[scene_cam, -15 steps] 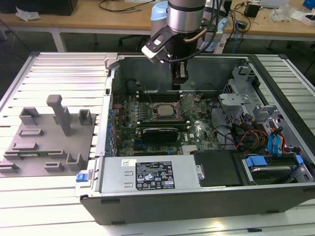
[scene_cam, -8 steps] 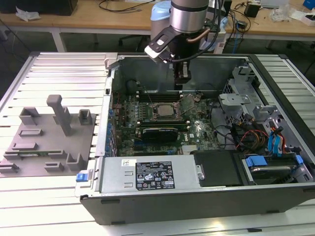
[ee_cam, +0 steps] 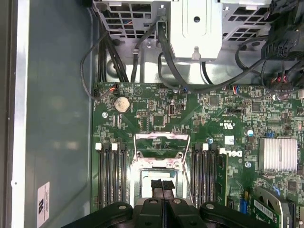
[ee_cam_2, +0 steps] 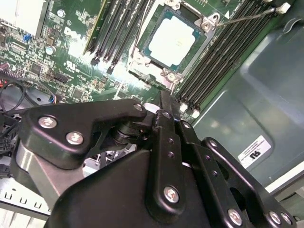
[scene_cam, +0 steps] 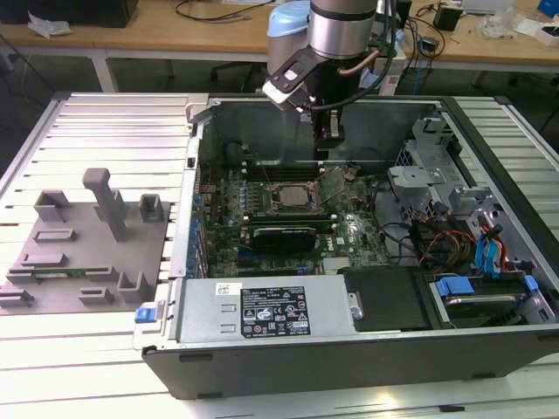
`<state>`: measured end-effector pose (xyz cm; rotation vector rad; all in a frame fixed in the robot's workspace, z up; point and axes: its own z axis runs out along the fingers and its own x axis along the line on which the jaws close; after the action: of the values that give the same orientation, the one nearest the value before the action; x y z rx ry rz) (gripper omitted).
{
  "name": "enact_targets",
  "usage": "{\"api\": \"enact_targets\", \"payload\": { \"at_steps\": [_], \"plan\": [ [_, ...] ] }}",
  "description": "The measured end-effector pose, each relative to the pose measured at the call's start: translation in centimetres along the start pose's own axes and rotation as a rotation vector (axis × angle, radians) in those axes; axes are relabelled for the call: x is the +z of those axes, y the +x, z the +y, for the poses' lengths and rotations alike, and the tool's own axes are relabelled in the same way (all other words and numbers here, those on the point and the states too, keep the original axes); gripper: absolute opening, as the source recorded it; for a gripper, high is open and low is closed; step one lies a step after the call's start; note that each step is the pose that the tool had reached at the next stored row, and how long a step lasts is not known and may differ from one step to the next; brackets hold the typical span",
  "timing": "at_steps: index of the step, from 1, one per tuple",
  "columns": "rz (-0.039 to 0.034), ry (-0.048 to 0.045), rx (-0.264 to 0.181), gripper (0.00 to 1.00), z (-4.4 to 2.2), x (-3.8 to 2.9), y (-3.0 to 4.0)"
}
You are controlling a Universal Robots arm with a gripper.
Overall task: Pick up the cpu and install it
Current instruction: 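Close the cpu cover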
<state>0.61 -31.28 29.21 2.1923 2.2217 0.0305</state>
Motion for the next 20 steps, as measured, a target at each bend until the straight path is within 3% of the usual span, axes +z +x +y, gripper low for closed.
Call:
{"api": "enact_targets", "payload": {
  "at_steps": [10,12,14,16,20],
  "plan": [
    [0.0006,0.0001,0.0,0.11,1.76,0.06,-0.03],
    [0.0018,0.0019,0.0,0.11,2.64,0.13,-0.03],
    [0.0016,0.0032,0.0,0.11,3.09,0.22,-0.04],
    [0.0017,0.0057,0.0,0.11,4.09,1.08,-0.05],
    [0.0017,0.0083,0.0,0.11,4.88,1.54,-0.06]
  ]
}}
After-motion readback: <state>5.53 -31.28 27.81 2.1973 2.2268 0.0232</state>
